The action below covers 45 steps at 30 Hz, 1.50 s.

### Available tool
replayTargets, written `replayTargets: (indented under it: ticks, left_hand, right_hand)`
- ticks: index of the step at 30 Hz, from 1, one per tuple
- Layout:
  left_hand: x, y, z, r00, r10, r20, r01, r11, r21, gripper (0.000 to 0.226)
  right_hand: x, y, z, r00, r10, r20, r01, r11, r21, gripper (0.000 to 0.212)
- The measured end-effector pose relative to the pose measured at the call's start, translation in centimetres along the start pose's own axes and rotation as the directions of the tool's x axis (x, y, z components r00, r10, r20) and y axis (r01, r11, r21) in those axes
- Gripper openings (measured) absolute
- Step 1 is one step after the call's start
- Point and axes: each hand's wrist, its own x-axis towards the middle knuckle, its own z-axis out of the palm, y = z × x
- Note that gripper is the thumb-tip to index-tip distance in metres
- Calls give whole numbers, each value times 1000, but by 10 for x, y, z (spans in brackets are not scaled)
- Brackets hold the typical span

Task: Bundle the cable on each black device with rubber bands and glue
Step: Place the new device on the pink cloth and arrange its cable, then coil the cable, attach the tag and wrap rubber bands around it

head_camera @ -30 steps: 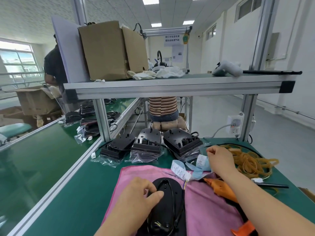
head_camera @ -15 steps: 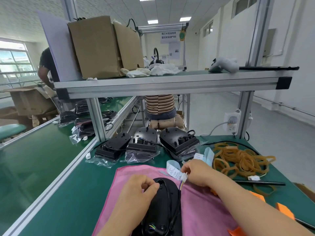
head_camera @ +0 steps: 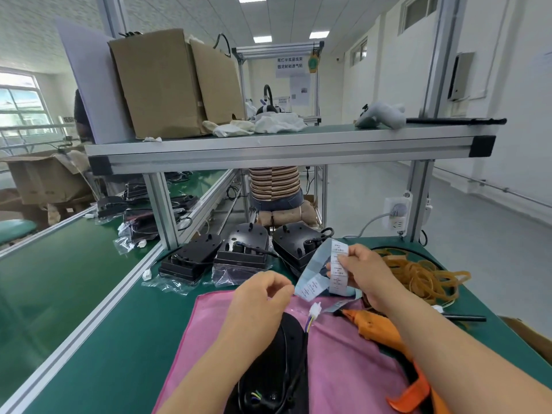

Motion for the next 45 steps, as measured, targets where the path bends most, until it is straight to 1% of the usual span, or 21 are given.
replayTargets:
  ticks: [4,10,17,19,20,21,22,24,25,26,27,28,30,32,33,36,39,41,42,44,45]
  left_hand:
    - [14,8,15,998,-3,56,4,1000,-8,13]
    - [40,4,40,994,-25,107,9,990,142,16]
    - [59,-15,61,922,-142,360,67,975,214,44]
    - [62,-17,62,920,-153,361,51,960,277,34]
    - [63,-17,62,928,-142,346,32,952,305,28]
    - [63,-17,61,936,-128,327,21,950,311,26]
    - [64,-16,59,944,-114,310,18,955,295,25]
    - [65,-15,55,949,-98,298,28,973,229,23]
    - [66,-14,53,949,-93,303,38,982,184,23]
    - [66,-12,52,949,-88,303,52,990,128,22]
    - [66,-10,50,952,-85,294,71,996,58,23]
    - [66,-7,49,956,-87,279,97,995,-24,25]
    - [65,-3,47,962,-105,251,150,974,-168,30]
    - [62,1,46,966,-119,228,174,955,-240,30]
    - [62,3,47,968,-120,220,176,951,-255,29]
    - [60,7,47,970,-117,215,174,947,-270,28]
    - [57,8,47,971,-90,221,153,946,-287,28]
    - [53,8,49,986,-52,160,87,972,-217,27]
    - [51,8,51,996,-11,86,21,993,-119,26]
    - [49,8,53,989,138,-60,-134,988,79,24]
    - [49,8,54,973,211,-91,-198,971,132,23]
  right_hand:
    - [-3,0,-1,1000,1,22,-2,1000,20,10]
    - [-6,2,-3,998,-33,60,39,995,-97,10]
    - [-8,0,-2,996,-30,84,41,990,-133,10]
    - [-8,1,-3,997,-29,72,42,980,-195,9]
    - [-9,1,-5,998,-38,57,52,961,-271,8]
    - [-10,0,-6,998,-57,32,65,928,-368,9]
    - [-11,0,-7,995,-98,4,88,881,-465,18]
    - [-13,1,-6,964,-264,-43,185,775,-605,47]
    - [-16,0,-5,933,-357,-43,250,728,-638,52]
    - [-17,-2,-2,903,-429,-27,309,693,-651,48]
    - [-19,-4,2,891,-453,-7,341,680,-649,38]
    - [-20,-5,6,901,-434,9,343,700,-627,28]
    - [-21,-6,12,953,-301,25,273,822,-500,17]
    - [-24,-7,16,987,-155,47,162,943,-289,15]
    - [-25,-8,17,994,-93,54,101,979,-179,14]
    - [-29,-10,16,986,70,148,-85,992,94,16]
    - [-31,-12,14,961,160,225,-202,963,178,20]
    - [-31,-11,13,963,172,208,-214,957,198,19]
    - [-31,-11,12,965,172,198,-213,954,211,18]
    - [-32,-12,11,965,172,198,-215,951,220,14]
    - [-32,-12,11,964,173,203,-217,952,218,13]
